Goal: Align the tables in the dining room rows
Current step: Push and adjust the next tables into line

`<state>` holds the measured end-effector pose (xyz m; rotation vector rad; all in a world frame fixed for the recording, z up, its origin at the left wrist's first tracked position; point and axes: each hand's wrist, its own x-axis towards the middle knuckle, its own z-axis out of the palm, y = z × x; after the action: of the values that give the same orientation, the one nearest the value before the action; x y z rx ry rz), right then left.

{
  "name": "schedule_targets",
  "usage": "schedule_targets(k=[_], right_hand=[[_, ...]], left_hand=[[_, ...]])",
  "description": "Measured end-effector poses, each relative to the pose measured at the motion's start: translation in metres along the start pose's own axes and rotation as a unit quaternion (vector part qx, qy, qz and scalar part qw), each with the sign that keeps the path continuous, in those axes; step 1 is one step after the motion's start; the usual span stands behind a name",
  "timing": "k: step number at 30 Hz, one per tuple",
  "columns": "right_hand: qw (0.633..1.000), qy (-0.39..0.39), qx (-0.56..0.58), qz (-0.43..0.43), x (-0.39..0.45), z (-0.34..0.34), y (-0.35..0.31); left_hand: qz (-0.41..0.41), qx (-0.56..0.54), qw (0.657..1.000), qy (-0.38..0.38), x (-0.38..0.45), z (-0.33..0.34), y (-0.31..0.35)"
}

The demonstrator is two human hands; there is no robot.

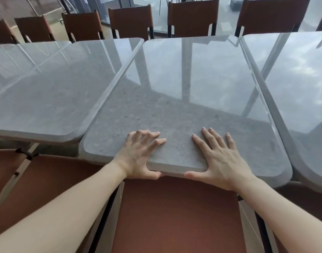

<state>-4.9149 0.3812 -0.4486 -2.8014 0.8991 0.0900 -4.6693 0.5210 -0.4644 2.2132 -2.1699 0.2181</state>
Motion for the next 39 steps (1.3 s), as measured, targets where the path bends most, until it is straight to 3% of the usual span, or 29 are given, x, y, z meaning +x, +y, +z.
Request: schedule_targets(k=[27, 35, 39], right_hand=[[0.999, 0.008, -0.038, -0.023, -0.007, 0.002, -0.002], [0.999, 0.032, -0.005, 0.027, -0.004, 0.010, -0.021], [0.995, 0.064, -0.044, 0.066, -0.003, 0.018, -0.035]], left_hand=[[-0.021, 0.005, 1.000, -0.013, -0.002, 0.004, 0.002], [-0.049, -0.023, 0.991, -0.121, 0.006, -0.005, 0.003], [-0.041, -0.003, 0.991, -0.124, 0.007, -0.006, 0.004]])
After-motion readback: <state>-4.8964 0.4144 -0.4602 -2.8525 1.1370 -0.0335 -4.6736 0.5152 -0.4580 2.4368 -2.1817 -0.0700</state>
